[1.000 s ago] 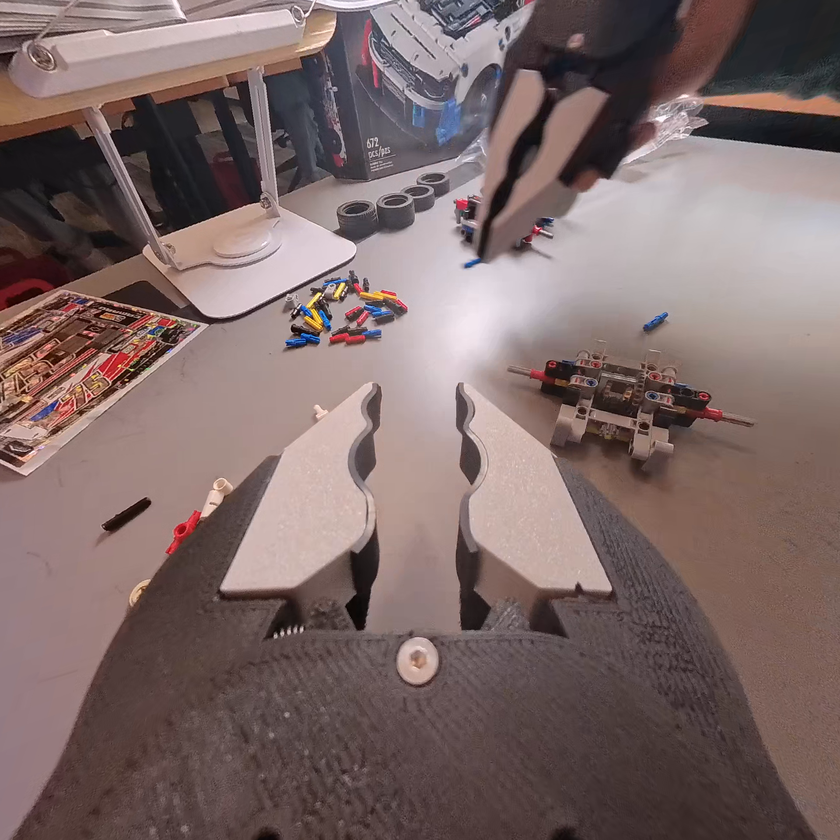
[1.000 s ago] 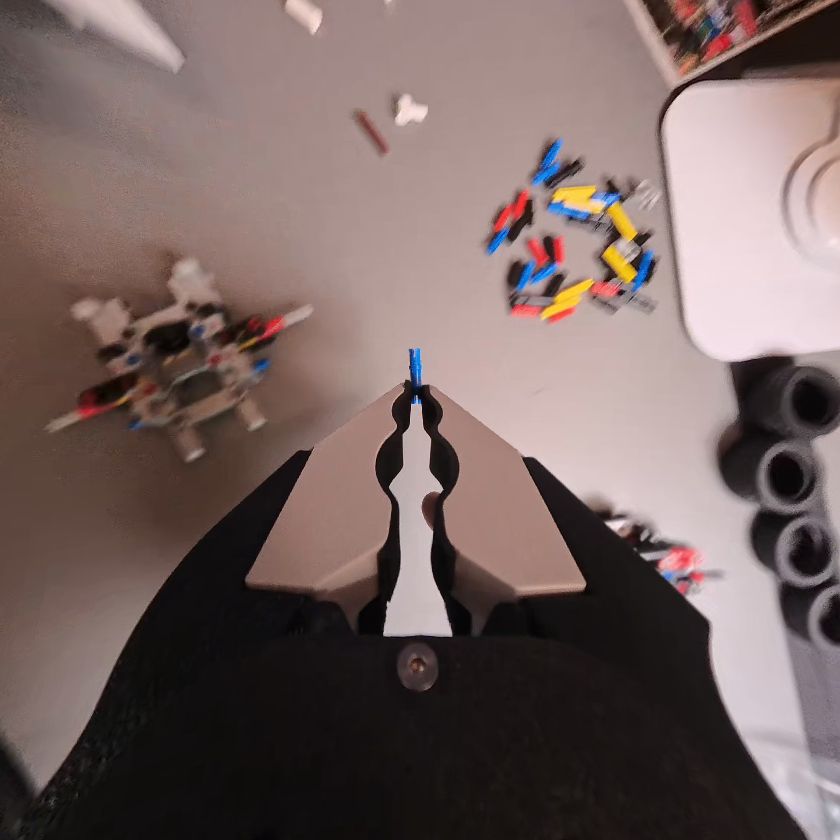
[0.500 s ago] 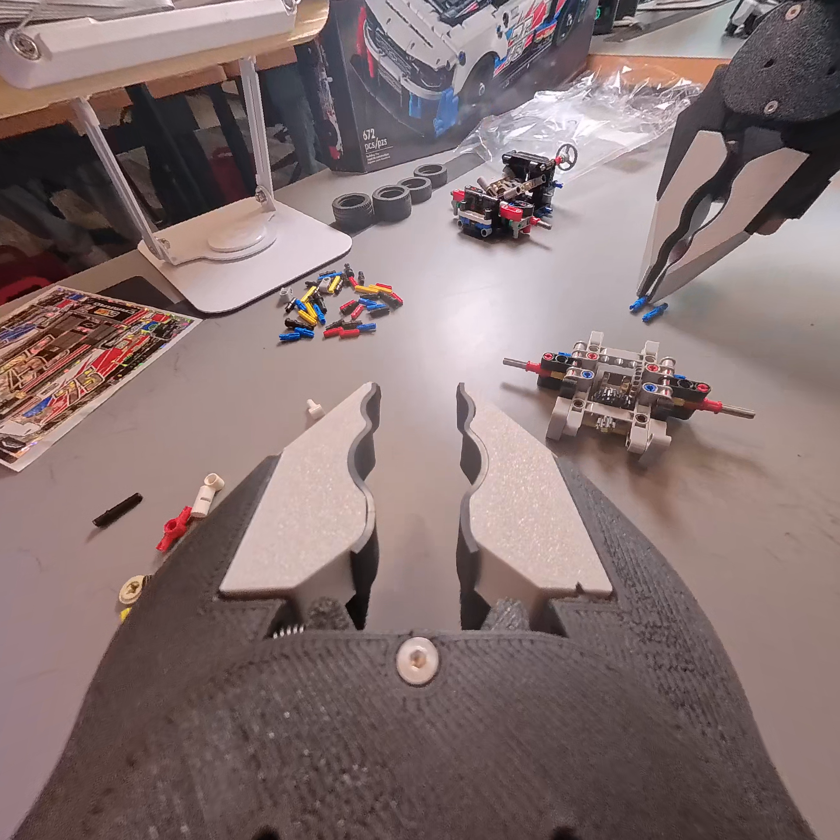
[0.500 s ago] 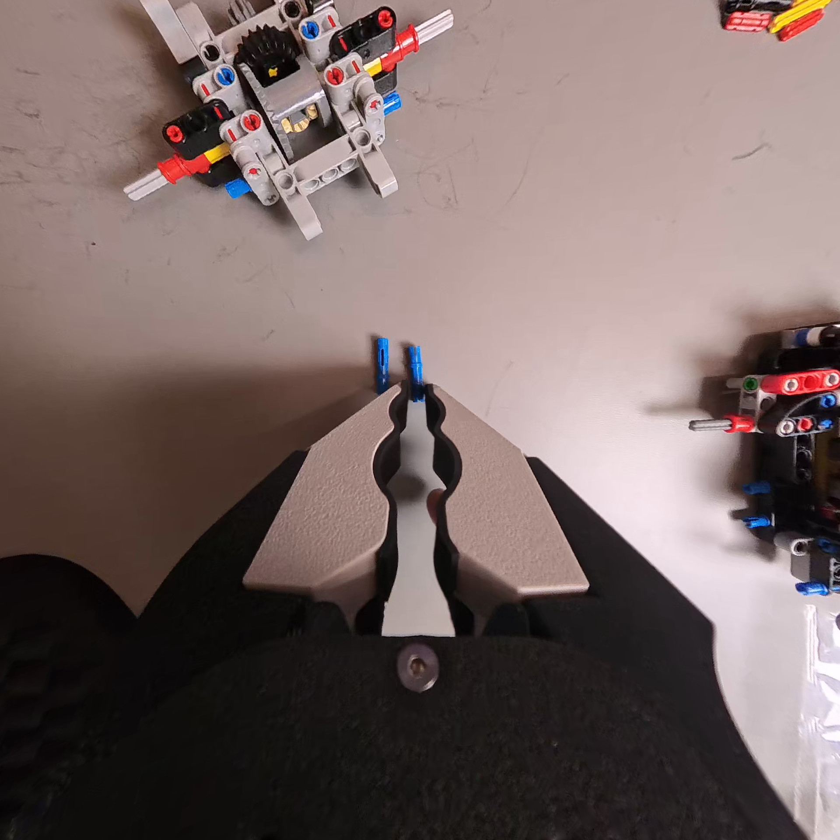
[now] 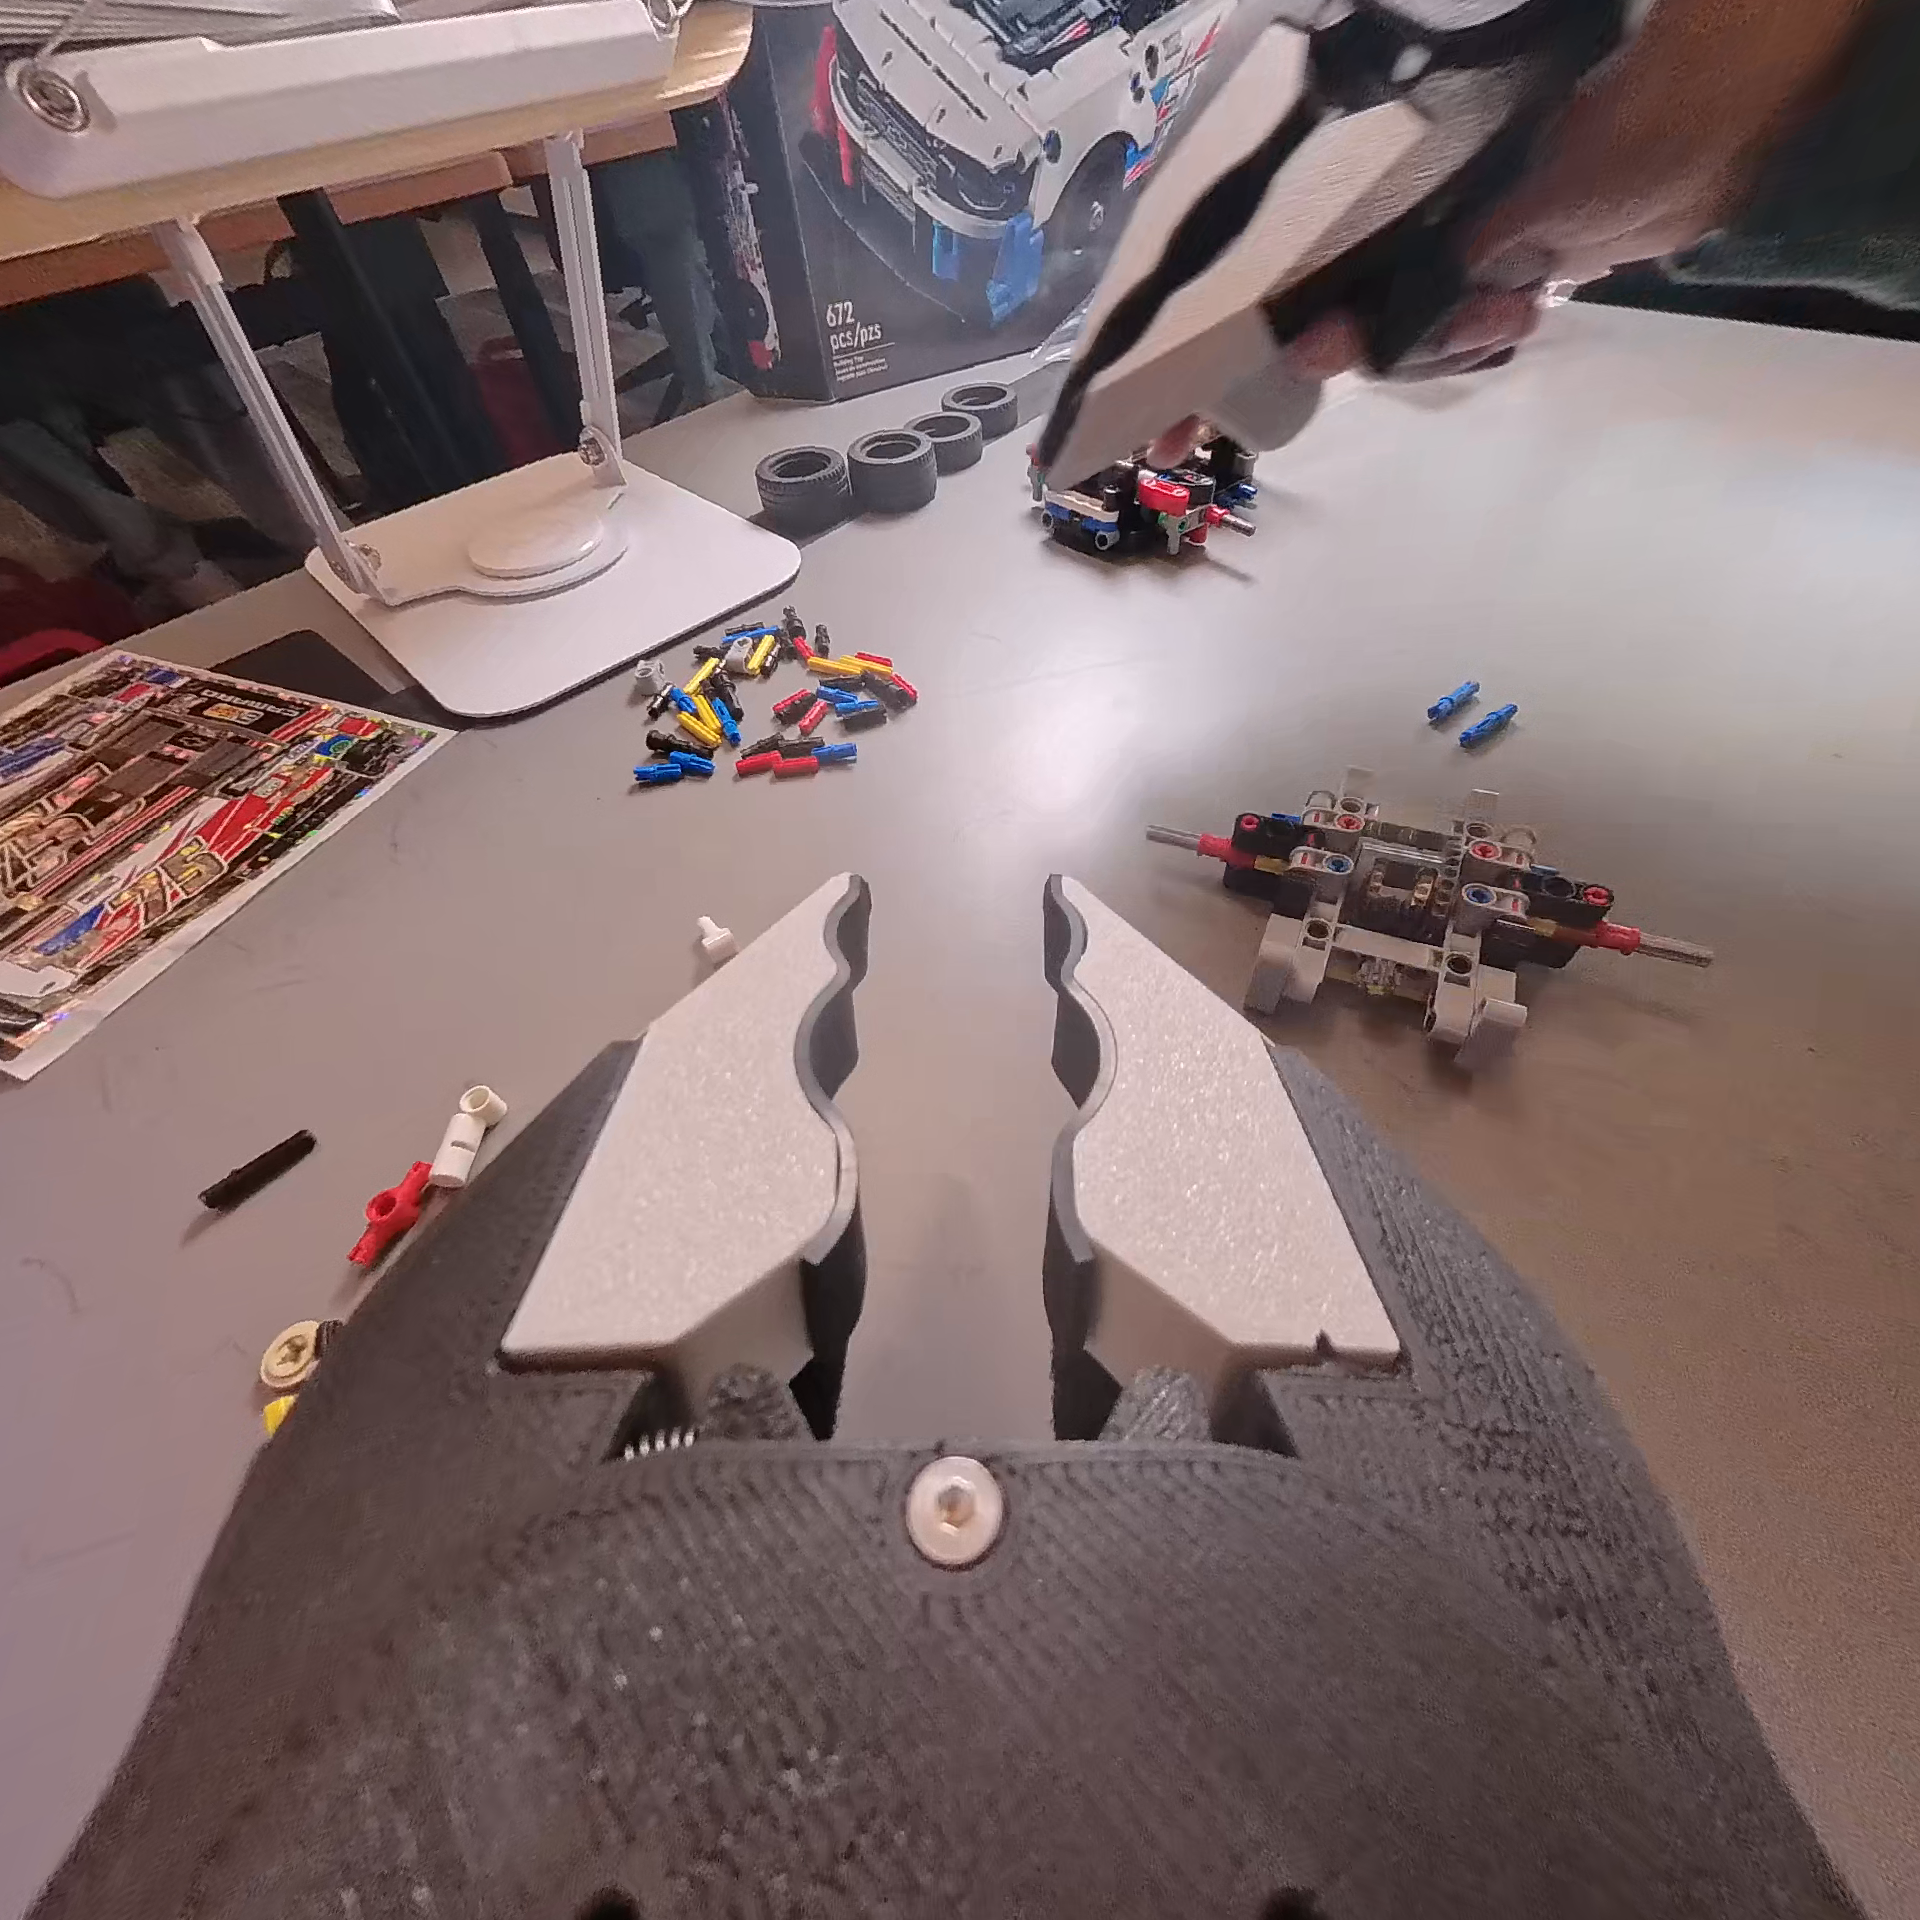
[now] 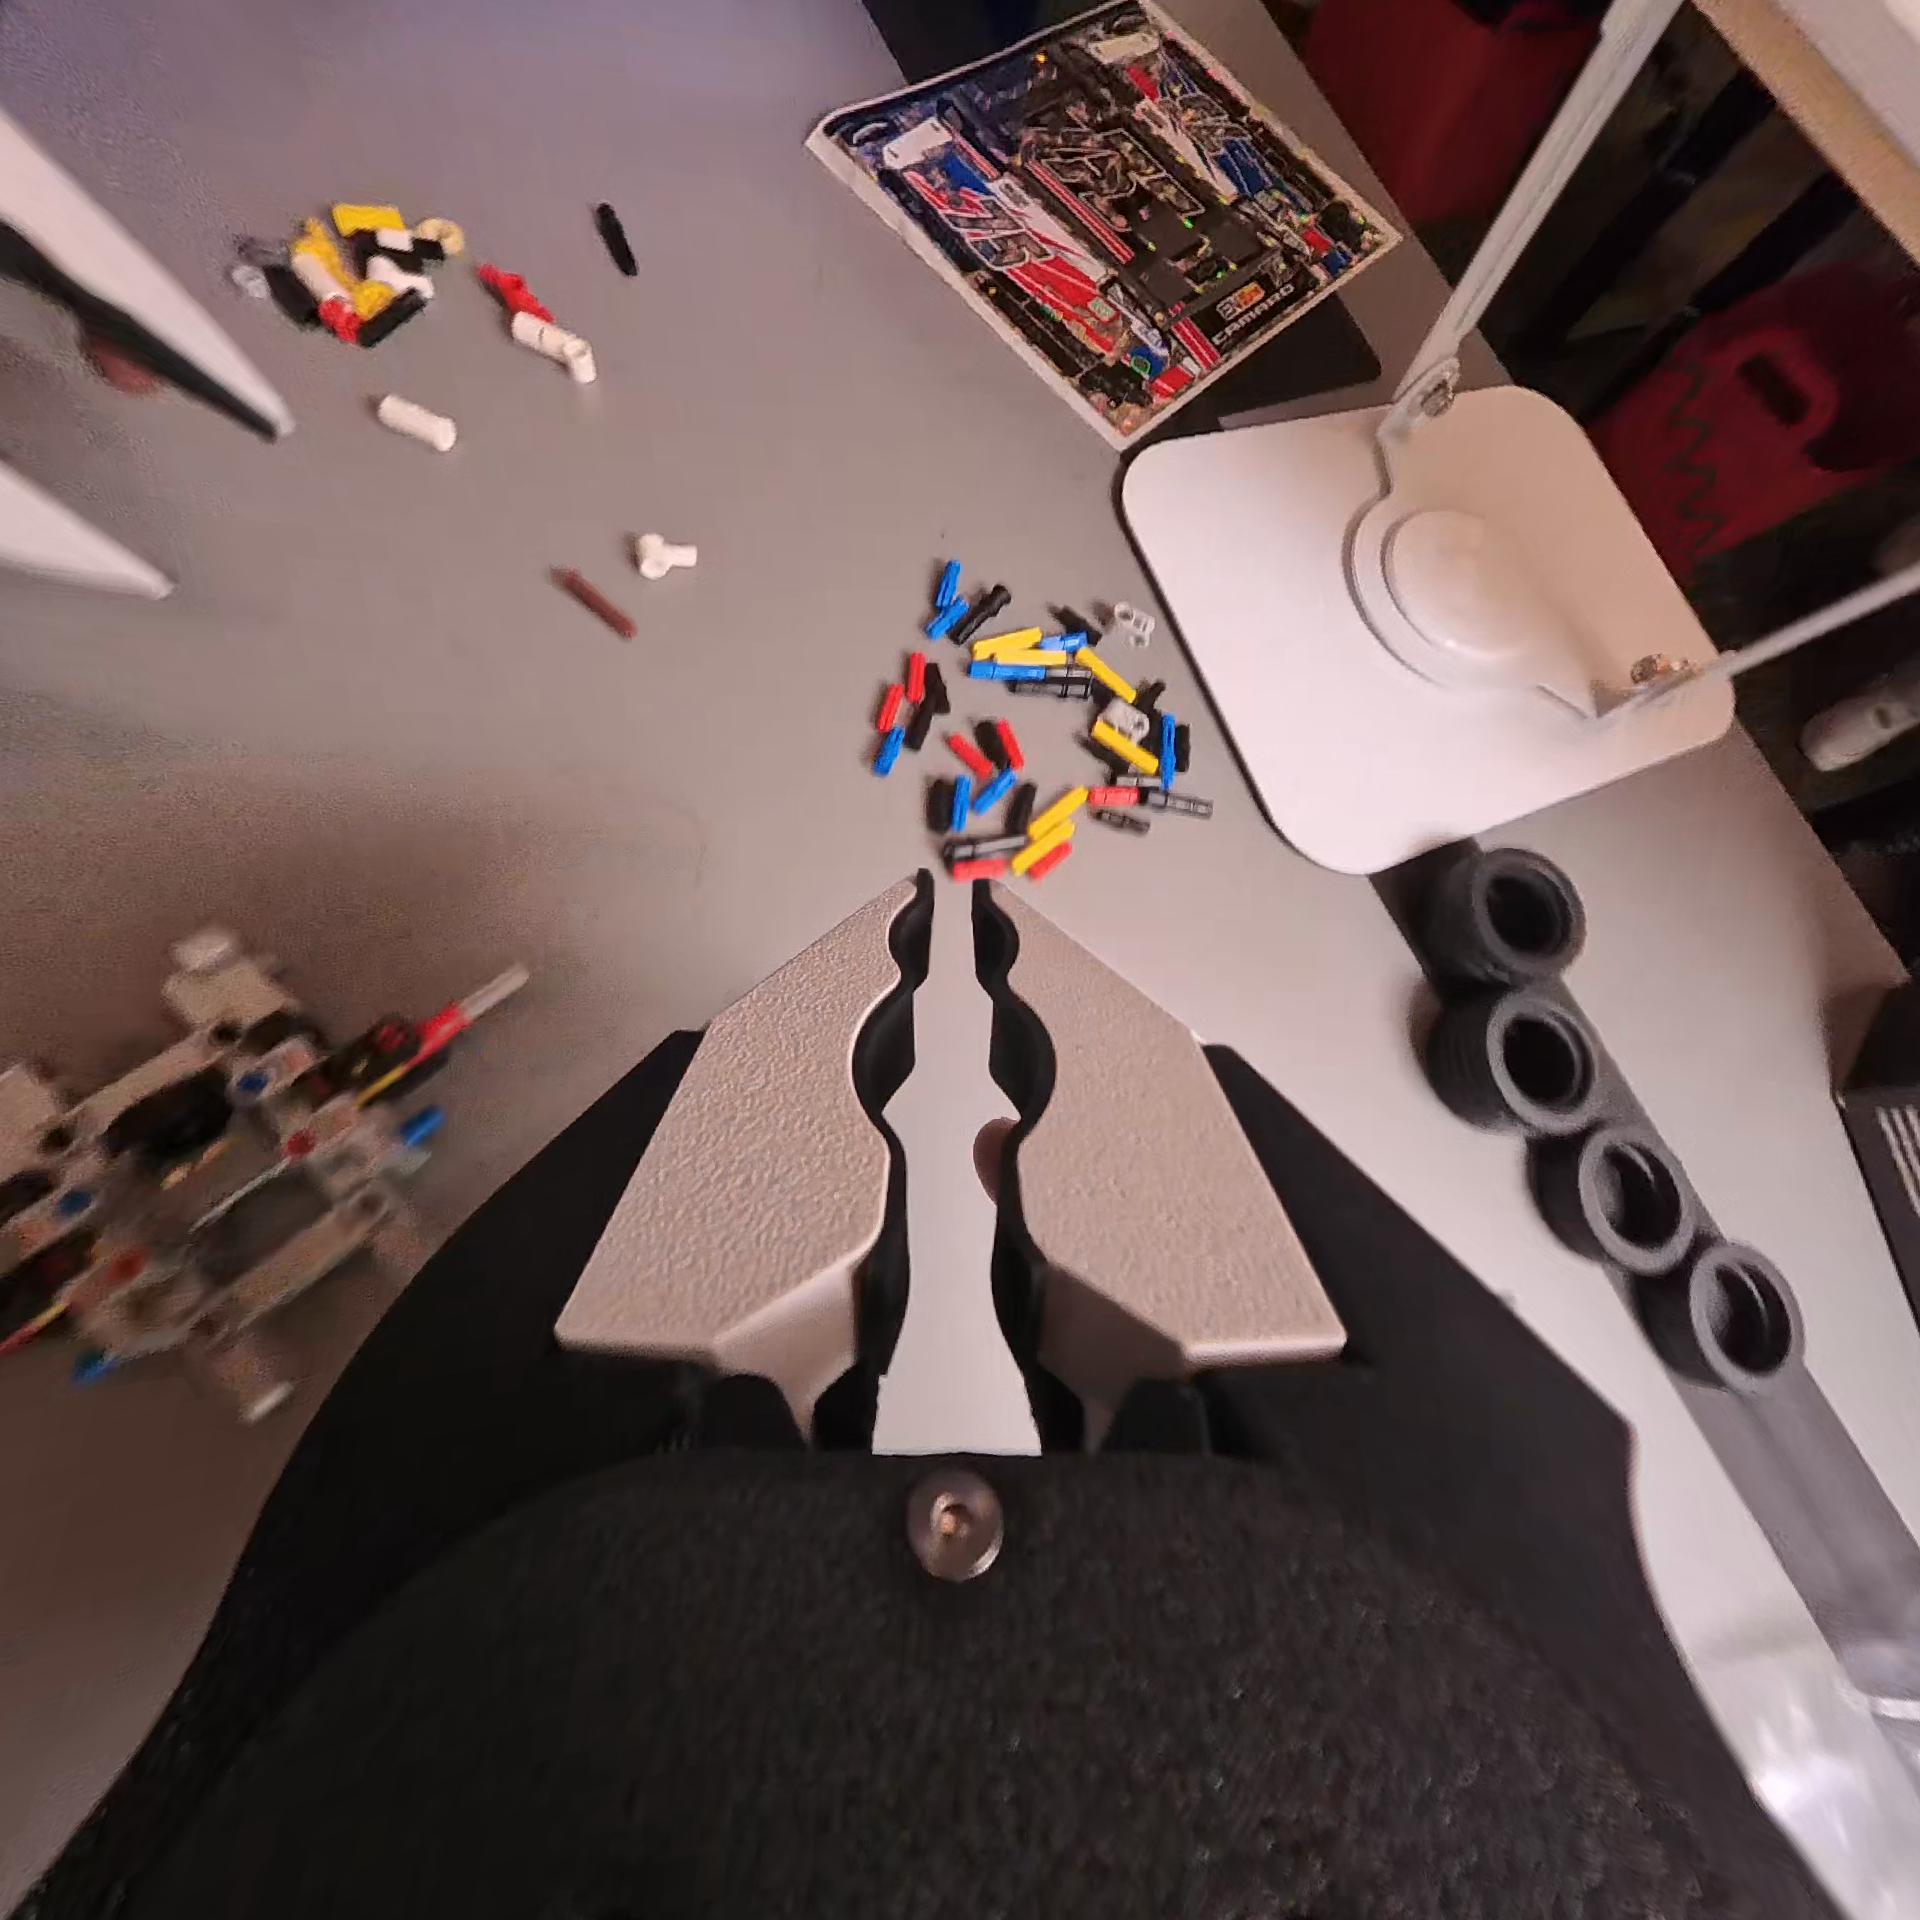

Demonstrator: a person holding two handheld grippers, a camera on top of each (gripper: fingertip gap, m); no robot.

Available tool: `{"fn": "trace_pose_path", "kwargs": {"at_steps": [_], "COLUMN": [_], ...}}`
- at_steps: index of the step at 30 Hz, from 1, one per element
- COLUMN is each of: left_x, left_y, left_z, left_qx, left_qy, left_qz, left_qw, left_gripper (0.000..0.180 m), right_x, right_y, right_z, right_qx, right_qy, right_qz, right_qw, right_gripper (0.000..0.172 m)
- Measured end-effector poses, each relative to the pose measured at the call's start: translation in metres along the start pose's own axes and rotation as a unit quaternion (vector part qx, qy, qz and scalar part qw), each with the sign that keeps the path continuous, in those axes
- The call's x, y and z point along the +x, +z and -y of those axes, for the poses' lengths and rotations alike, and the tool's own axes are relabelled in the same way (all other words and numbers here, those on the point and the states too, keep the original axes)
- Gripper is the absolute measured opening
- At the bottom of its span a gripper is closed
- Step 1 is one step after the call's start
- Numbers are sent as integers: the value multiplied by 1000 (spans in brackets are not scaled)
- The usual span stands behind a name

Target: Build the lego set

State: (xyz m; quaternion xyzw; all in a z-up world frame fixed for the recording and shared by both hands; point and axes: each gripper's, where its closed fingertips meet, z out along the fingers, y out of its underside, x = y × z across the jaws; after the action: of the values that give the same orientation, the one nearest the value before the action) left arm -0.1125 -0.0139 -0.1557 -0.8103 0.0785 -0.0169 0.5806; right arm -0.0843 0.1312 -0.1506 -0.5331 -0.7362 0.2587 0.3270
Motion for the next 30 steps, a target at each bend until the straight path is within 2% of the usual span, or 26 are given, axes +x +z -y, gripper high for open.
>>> {"fn": "trace_pose_path", "kwargs": {"at_steps": [5, 10, 13, 20, 27, 30], "left_x": [-2, -3, -5, -7, -6, -6], "left_y": [-1, -1, -2, -3, -2, -3], "left_z": [-1, 1, 2, 4, 3, 3], "left_qx": [0, 2, 4, 9, 7, 8], "left_qy": [-5, -9, -15, -25, -25, -26], "left_qz": [0, -4, -7, -11, -15, -14], "left_qw": [1000, 1000, 1000, 1000, 1000, 1000], "left_gripper": [33, 33, 33, 33, 32, 32], "right_x": [8, 9, 11, 21, 18, 17], "right_y": [72, 110, 120, 124, 123, 115], "right_z": [11, 16, 14, 8, 7, 10], "right_qx": [-48, -77, -95, -111, -108, -84], "right_qy": [-8, -44, -50, -36, -56, -60], "right_qz": [33, 43, 56, 69, 84, 89], "right_qw": [998, 995, 993, 991, 989, 991], "right_gripper": [10, 11, 18, 19, 11, 7]}}
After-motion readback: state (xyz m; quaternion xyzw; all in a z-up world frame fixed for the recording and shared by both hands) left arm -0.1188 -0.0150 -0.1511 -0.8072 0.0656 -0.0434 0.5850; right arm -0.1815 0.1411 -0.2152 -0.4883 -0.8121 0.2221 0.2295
